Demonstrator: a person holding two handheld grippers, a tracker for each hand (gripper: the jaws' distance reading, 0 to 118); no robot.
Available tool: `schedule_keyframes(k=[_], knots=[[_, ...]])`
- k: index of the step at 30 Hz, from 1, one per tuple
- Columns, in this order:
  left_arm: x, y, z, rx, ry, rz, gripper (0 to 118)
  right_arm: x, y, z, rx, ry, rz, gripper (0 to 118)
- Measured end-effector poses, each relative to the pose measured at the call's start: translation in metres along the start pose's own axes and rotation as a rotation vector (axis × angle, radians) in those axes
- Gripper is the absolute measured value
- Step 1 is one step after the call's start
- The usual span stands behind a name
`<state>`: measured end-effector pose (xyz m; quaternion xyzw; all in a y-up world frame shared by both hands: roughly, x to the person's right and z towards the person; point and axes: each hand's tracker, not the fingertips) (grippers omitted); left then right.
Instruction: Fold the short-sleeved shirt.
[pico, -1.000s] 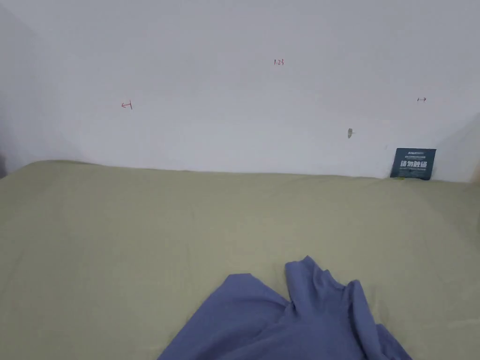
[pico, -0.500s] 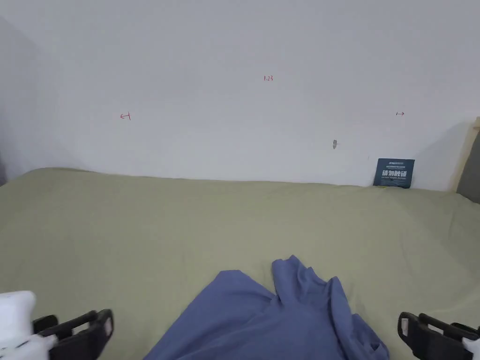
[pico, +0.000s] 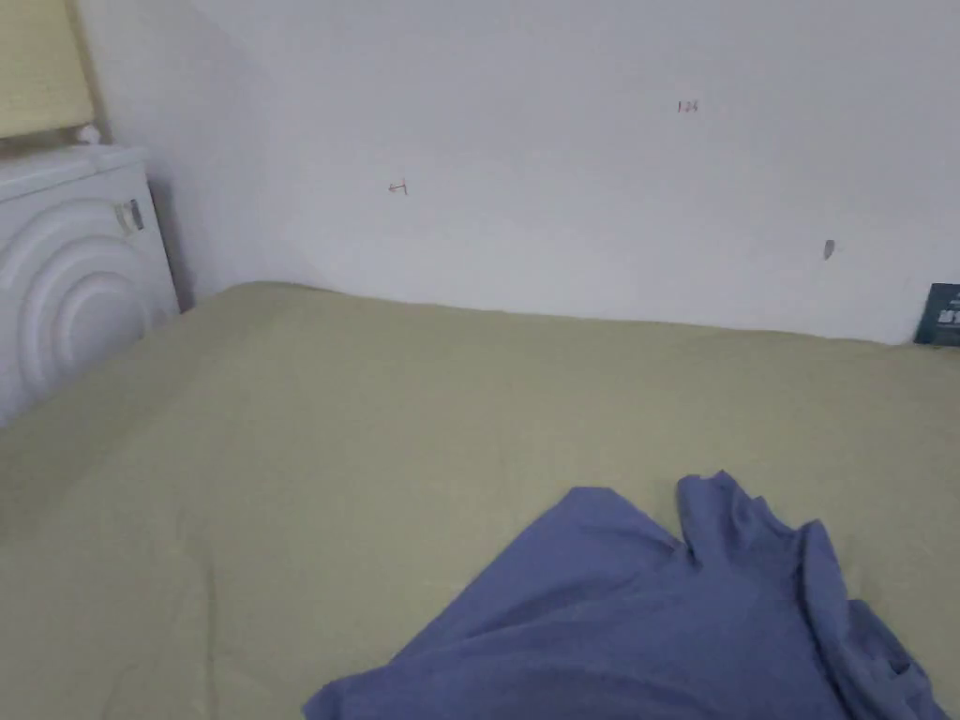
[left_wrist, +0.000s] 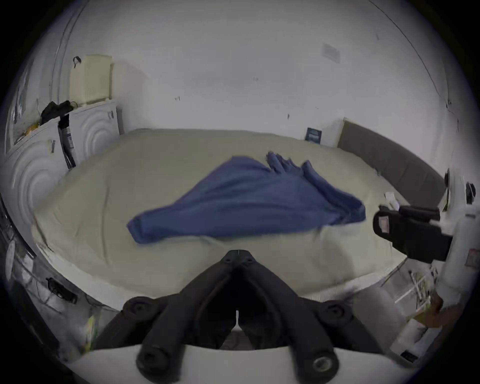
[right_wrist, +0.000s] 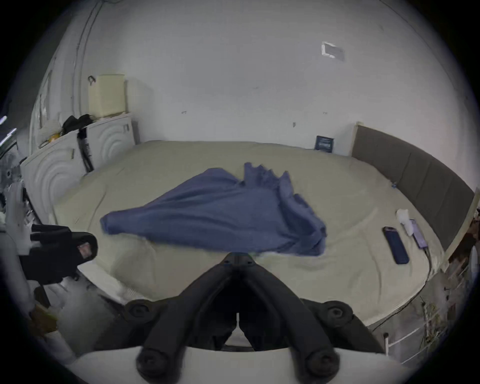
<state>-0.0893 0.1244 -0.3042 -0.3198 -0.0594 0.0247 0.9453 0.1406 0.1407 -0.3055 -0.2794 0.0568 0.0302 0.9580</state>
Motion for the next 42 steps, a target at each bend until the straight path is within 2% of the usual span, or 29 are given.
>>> schedule_keyframes(k=[1,4,5,6,8,9,11,13,15,19,22,23,24,25,26,31,37,38,39,40,41,42], knots=[[-0.006,0.003,0.0,-0.001,-0.008,0.015,0,0.0,0.001,-0.004,-0.014,0.004,0.017,1],[-0.037,0.025,-0.01,0.035,0.019,0.062,0,0.008,0.014,-0.012,-0.001,0.006,0.0,1],[-0.051,0.039,-0.016,0.029,0.031,0.064,5,0.013,0.019,-0.013,0.01,0.018,-0.017,1],[-0.064,0.049,-0.023,0.001,0.063,0.069,25,0.019,0.024,-0.013,0.023,0.04,-0.036,1],[-0.098,0.066,-0.045,-0.082,0.116,0.07,80,0.031,0.033,-0.012,0.051,0.09,-0.08,1],[-0.114,0.07,-0.058,-0.133,0.114,0.089,91,0.034,0.035,-0.011,0.056,0.08,-0.075,1],[-0.143,0.079,-0.075,-0.188,0.128,0.207,91,0.044,0.04,-0.009,0.067,0.076,-0.066,1],[-0.168,0.079,-0.084,-0.164,0.104,0.384,91,0.049,0.042,-0.009,0.069,0.073,-0.067,1],[-0.186,0.074,-0.092,-0.134,0.053,0.483,91,0.056,0.043,-0.009,0.064,0.076,-0.081,1],[-0.19,0.067,-0.122,-0.245,0.125,0.407,91,0.063,0.042,-0.018,0.028,0.078,-0.103,1],[-0.182,0.06,-0.144,-0.325,0.114,0.353,89,0.064,0.041,-0.026,0.003,0.072,-0.117,1],[-0.178,0.058,-0.148,-0.34,0.1,0.345,82,0.066,0.041,-0.027,0.005,0.073,-0.124,1],[-0.174,0.056,-0.146,-0.322,0.095,0.347,56,0.066,0.041,-0.028,0.002,0.074,-0.132,1],[-0.168,0.055,-0.14,-0.288,0.098,0.32,16,0.066,0.041,-0.029,0.0,0.074,-0.137,1],[-0.166,0.056,-0.136,-0.238,0.079,0.297,0,0.067,0.042,-0.03,0.001,0.072,-0.142,1],[-0.159,0.053,-0.128,-0.192,0.069,0.305,0,0.077,0.059,-0.051,-0.003,0.08,-0.152,1],[-0.161,0.057,-0.126,-0.19,0.04,0.314,0,0.124,0.156,-0.152,-0.035,0.045,-0.183,2],[-0.161,0.057,-0.126,-0.191,0.034,0.307,0,0.135,0.176,-0.177,-0.051,0.082,-0.204,6],[-0.159,0.056,-0.128,-0.195,0.033,0.301,0,0.146,0.195,-0.203,-0.083,0.135,-0.206,31],[-0.158,0.055,-0.129,-0.199,0.032,0.293,0,0.154,0.214,-0.23,-0.137,0.139,-0.18,68],[-0.157,0.056,-0.13,-0.205,0.032,0.283,0,0.162,0.231,-0.262,-0.212,0.197,-0.143,92],[-0.156,0.056,-0.13,-0.211,0.033,0.275,0,0.17,0.242,-0.29,-0.292,0.217,-0.115,101]])
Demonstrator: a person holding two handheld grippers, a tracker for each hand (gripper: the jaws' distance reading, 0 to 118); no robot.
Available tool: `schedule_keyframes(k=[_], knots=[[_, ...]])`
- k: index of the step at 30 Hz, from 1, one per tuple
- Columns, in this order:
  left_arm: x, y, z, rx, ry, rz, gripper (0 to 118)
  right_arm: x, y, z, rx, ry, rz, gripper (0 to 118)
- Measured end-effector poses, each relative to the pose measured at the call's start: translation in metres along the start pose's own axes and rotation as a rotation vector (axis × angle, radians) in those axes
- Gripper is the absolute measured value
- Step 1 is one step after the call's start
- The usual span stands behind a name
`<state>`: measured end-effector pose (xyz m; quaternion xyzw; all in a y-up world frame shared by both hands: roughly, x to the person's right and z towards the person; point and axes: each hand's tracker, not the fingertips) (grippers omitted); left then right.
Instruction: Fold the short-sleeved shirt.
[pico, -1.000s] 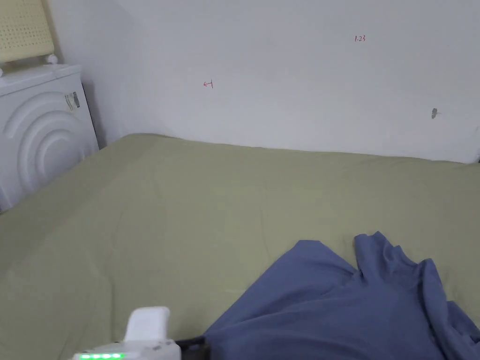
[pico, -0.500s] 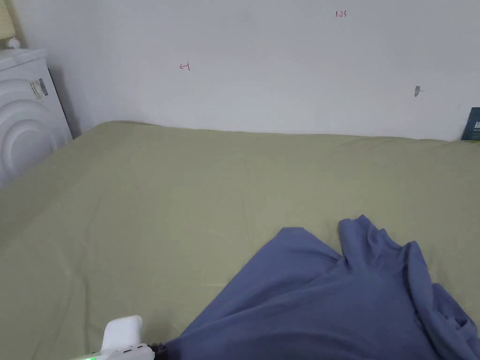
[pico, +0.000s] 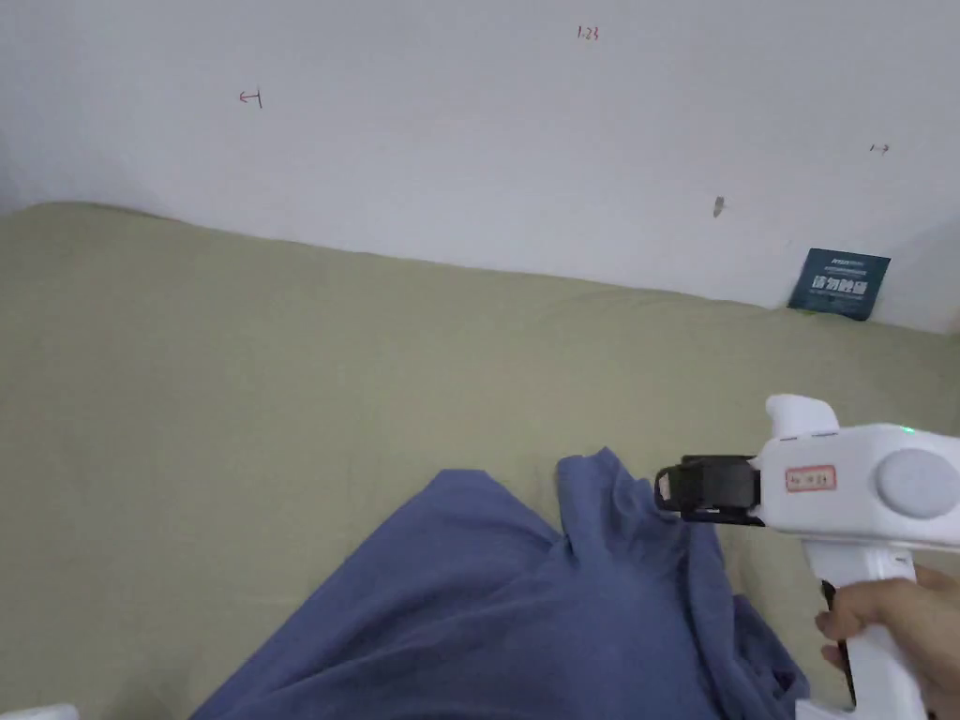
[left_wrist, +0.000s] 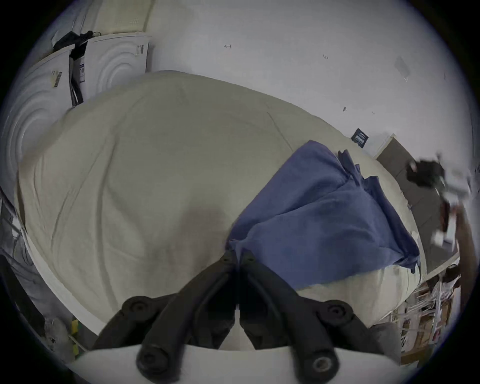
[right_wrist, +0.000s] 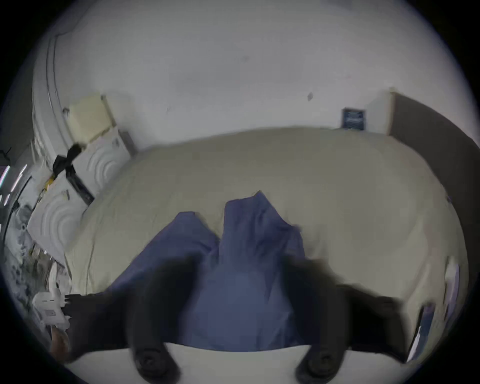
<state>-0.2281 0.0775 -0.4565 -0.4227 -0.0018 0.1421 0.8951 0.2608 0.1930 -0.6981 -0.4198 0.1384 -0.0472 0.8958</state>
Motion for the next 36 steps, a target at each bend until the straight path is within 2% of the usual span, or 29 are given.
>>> schedule_keyframes(k=[4,5,8,11,13,14,15,16,17,18,20,24,26,28,32,36], knots=[[0.002,-0.001,-0.002,-0.017,0.005,-0.035,0,0.023,0.049,-0.073,-0.213,-0.247,0.185,101],[0.001,-0.001,-0.003,-0.021,0.005,-0.035,0,0.027,0.051,-0.086,-0.28,-0.231,0.201,101],[-0.002,0.0,-0.006,-0.039,0.02,-0.029,0,0.042,0.048,-0.122,-0.464,-0.174,0.171,101],[-0.005,-0.001,-0.009,-0.046,0.035,-0.031,0,0.047,0.042,-0.141,-0.455,-0.199,0.195,101],[-0.004,-0.002,-0.008,-0.047,0.028,-0.026,0,0.051,0.039,-0.145,-0.458,-0.179,0.196,99],[-0.005,-0.004,-0.008,-0.045,0.024,-0.019,0,0.052,0.038,-0.145,-0.465,-0.152,0.177,92],[-0.005,-0.003,-0.008,-0.044,0.018,-0.015,0,0.052,0.038,-0.144,-0.47,-0.12,0.147,49],[-0.004,-0.002,-0.008,-0.046,0.016,-0.016,0,0.051,0.037,-0.144,-0.473,-0.139,0.153,4],[-0.004,-0.002,-0.009,-0.047,0.018,-0.017,0,0.048,0.04,-0.139,-0.428,-0.201,0.172,4],[-0.004,-0.002,-0.009,-0.052,0.017,-0.012,0,0.045,0.039,-0.134,-0.417,-0.203,0.2,4],[-0.007,0.003,-0.008,-0.045,0.004,-0.004,0,0.042,0.035,-0.126,-0.375,-0.134,0.193,4],[-0.013,0.018,-0.002,-0.014,-0.022,0.012,0,0.035,0.037,-0.098,-0.241,-0.117,0.177,4],[-0.012,0.033,0.003,0.016,-0.019,0.012,0,0.023,0.043,-0.068,-0.166,-0.068,0.172,4],[-0.003,0.054,0.009,0.058,-0.038,0.0,0,0.016,0.049,-0.045,-0.102,-0.043,0.161,4],[0.012,0.108,0.019,0.15,-0.088,-0.04,0,0.012,0.07,-0.008,0.025,-0.049,0.191,4],[0.037,0.174,0.031,0.226,-0.102,-0.155,0,0.01,0.099,0.03,0.156,-0.072,0.186,4]])
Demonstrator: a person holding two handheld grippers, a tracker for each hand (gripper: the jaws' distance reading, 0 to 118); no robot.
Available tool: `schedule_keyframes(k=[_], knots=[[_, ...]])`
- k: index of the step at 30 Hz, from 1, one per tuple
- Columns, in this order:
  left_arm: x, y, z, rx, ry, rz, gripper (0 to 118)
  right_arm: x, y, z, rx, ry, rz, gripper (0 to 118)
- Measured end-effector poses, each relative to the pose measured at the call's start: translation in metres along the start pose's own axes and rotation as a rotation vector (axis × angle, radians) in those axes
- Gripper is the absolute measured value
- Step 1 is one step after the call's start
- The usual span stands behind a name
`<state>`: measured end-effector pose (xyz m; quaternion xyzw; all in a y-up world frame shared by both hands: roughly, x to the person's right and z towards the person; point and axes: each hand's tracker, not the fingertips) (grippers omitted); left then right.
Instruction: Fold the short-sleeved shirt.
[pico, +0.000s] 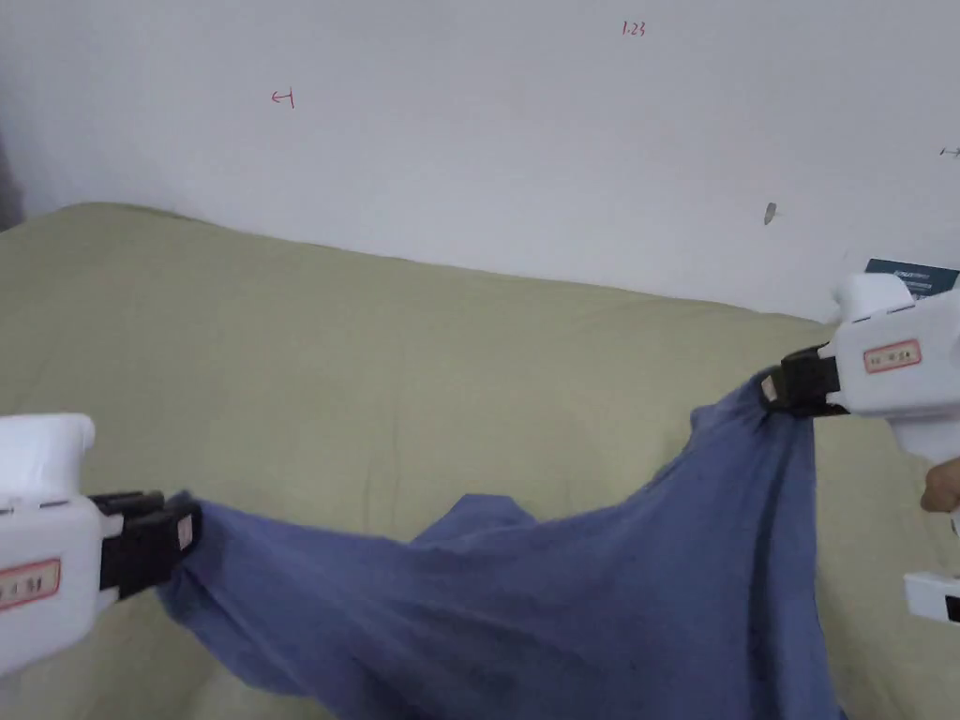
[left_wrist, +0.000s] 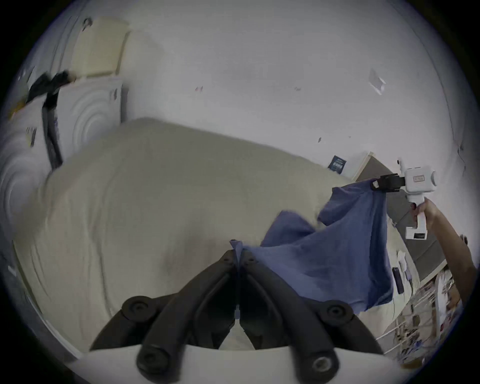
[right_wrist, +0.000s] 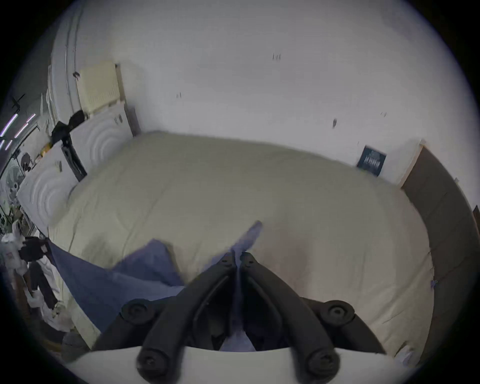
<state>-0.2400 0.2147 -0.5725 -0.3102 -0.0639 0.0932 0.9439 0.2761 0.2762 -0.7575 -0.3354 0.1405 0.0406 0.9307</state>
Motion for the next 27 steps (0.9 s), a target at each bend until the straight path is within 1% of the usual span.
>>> schedule_keyframes(k=[2,4,7,9,13,14,16,19,20,21,25,27], knots=[[0.007,0.036,-0.002,0.031,0.0,-0.053,0,0.008,0.016,0.016,0.058,-0.008,-0.014,4],[0.013,0.068,-0.005,0.051,-0.016,-0.061,0,0.014,0.033,0.031,0.117,-0.029,-0.016,4],[0.023,0.115,-0.009,0.077,-0.014,-0.117,0,0.02,0.058,0.055,0.193,-0.083,-0.025,4],[0.031,0.143,-0.014,0.082,-0.007,-0.15,0,0.027,0.076,0.066,0.225,-0.083,-0.039,4],[0.048,0.194,-0.021,0.113,-0.001,-0.215,0,0.038,0.113,0.088,0.301,-0.165,-0.013,4],[0.051,0.203,-0.022,0.117,0.001,-0.218,0,0.041,0.121,0.092,0.303,-0.158,-0.019,4],[0.058,0.226,-0.028,0.135,0.011,-0.249,0,0.047,0.14,0.1,0.335,-0.181,-0.015,4],[0.063,0.25,-0.035,0.156,0.02,-0.239,0,0.054,0.159,0.109,0.408,-0.224,0.007,4],[0.063,0.258,-0.038,0.171,0.021,-0.227,0,0.042,0.15,0.125,0.427,-0.281,-0.012,4],[0.063,0.265,-0.041,0.178,0.024,-0.217,0,0.035,0.146,0.133,0.428,-0.278,-0.013,4],[0.059,0.296,-0.051,0.224,0.08,-0.236,0,0.042,0.166,0.133,0.46,-0.334,-0.014,4],[0.052,0.311,-0.056,0.257,0.073,-0.215,0,0.043,0.172,0.137,0.482,-0.329,-0.009,4]])
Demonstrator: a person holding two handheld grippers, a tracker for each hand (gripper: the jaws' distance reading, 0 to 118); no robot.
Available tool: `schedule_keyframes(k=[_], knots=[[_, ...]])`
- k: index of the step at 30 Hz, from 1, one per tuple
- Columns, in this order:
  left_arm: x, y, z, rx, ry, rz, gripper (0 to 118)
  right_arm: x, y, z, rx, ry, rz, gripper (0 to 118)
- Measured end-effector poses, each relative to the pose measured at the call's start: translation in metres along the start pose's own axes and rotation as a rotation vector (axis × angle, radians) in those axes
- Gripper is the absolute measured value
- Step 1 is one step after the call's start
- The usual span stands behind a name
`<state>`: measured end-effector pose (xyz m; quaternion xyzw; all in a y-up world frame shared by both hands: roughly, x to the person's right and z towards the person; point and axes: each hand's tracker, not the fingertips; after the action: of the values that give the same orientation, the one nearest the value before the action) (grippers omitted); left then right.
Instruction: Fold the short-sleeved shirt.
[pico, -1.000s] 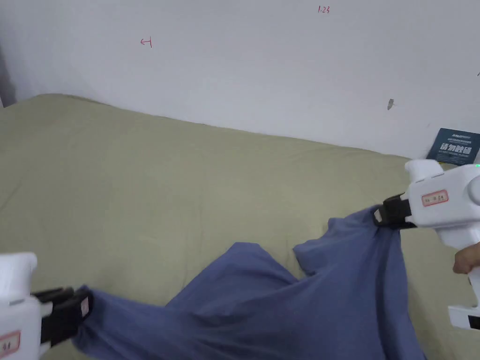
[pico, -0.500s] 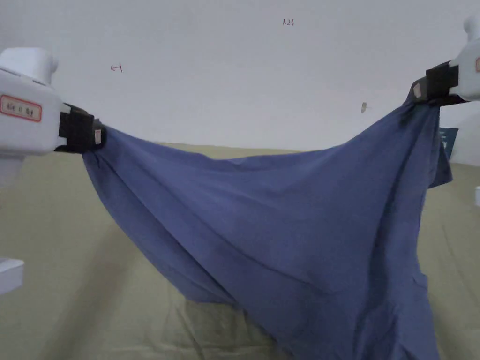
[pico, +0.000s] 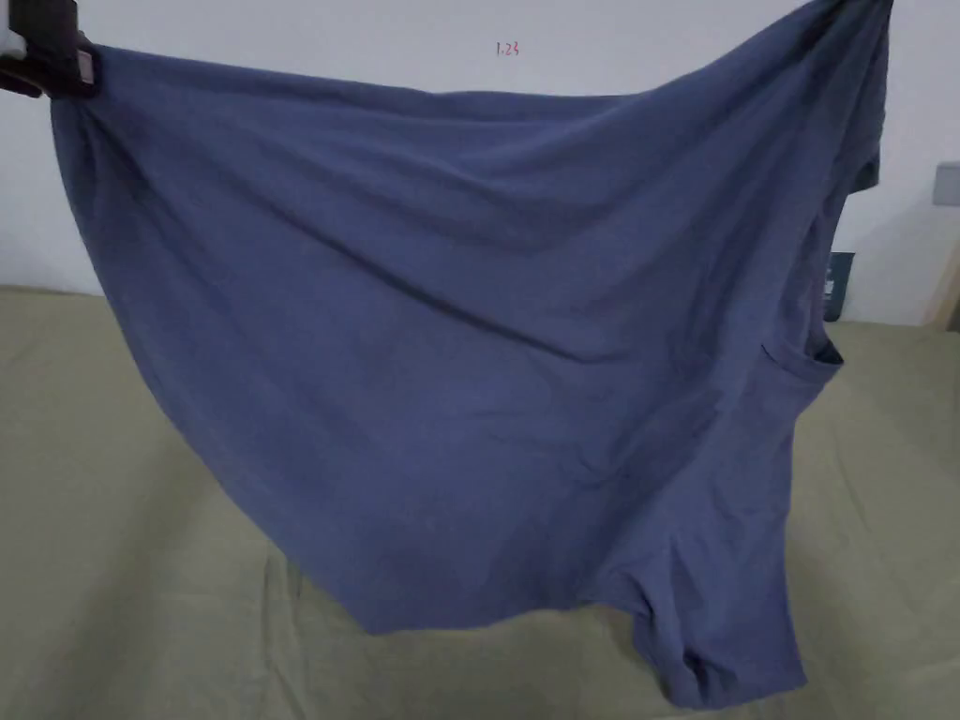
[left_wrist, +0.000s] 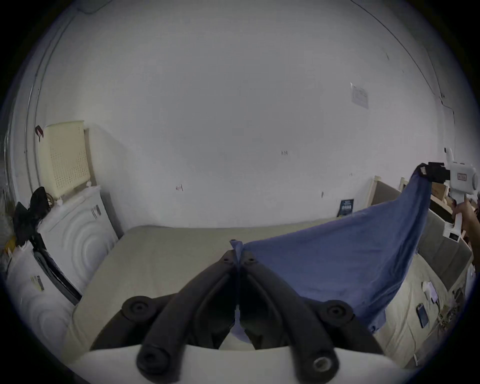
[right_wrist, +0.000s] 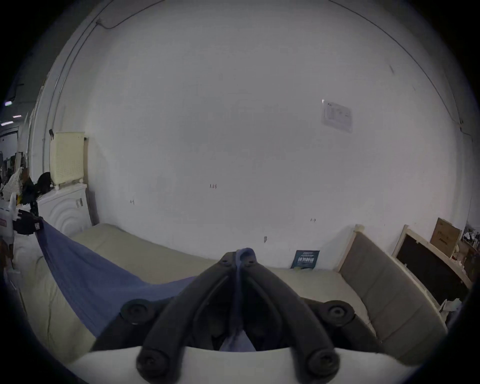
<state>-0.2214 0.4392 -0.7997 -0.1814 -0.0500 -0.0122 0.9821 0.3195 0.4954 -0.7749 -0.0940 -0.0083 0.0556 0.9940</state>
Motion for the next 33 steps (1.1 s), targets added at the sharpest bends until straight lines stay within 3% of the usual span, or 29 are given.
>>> schedule_keyframes(k=[4,18,24,33], knots=[[-0.012,0.024,-0.017,0.033,0.004,0.043,0,0.011,0.023,-0.026,0.042,-0.028,0.012,4],[0.005,0.092,-0.052,0.11,0.103,-0.071,0,0.016,0.081,-0.069,0.162,-0.08,0.026,4],[0.004,0.093,-0.054,0.097,0.124,-0.133,0,0.017,0.074,-0.068,0.172,-0.057,0.019,4],[-0.001,0.054,-0.049,0.072,0.072,-0.087,0,0.014,0.02,-0.05,0.074,0.003,0.003,4]])
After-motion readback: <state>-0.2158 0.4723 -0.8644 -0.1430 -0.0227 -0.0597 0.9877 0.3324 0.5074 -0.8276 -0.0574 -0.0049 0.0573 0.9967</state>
